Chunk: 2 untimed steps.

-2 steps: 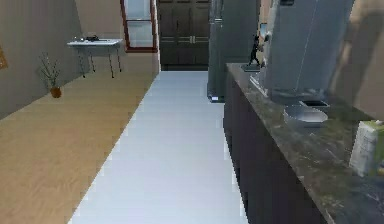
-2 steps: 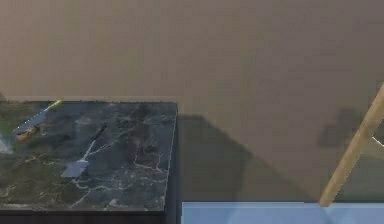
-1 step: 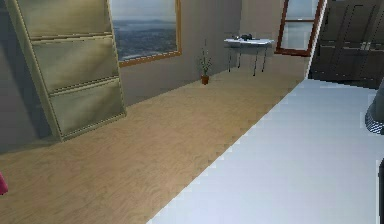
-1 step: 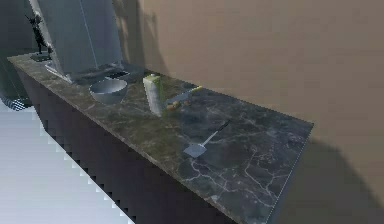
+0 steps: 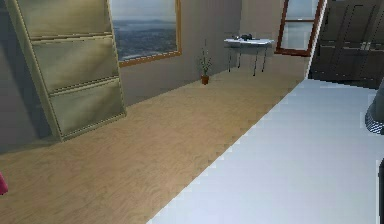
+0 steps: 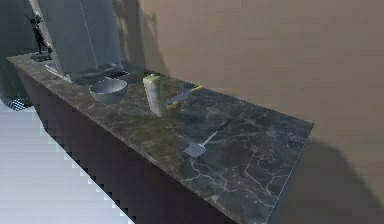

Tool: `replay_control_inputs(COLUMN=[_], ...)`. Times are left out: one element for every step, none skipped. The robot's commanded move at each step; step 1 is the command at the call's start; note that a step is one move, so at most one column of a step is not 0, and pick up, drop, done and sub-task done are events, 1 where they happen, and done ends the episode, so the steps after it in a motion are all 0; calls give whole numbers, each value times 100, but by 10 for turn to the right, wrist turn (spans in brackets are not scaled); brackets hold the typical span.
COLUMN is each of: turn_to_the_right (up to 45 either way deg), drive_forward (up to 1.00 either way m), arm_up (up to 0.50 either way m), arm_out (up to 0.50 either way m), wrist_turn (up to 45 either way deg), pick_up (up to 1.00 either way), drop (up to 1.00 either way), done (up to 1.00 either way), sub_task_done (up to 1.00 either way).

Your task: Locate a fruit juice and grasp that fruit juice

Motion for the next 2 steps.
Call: replay_control_inputs(turn_to_the_right=[0,0], drive_forward=[0,0], arm_up=[38,0], arm_out=[0,50], wrist_turn=[0,0], pick_up=[0,0], drop=[0,0], done=[0,0], sub_task_done=[0,0])
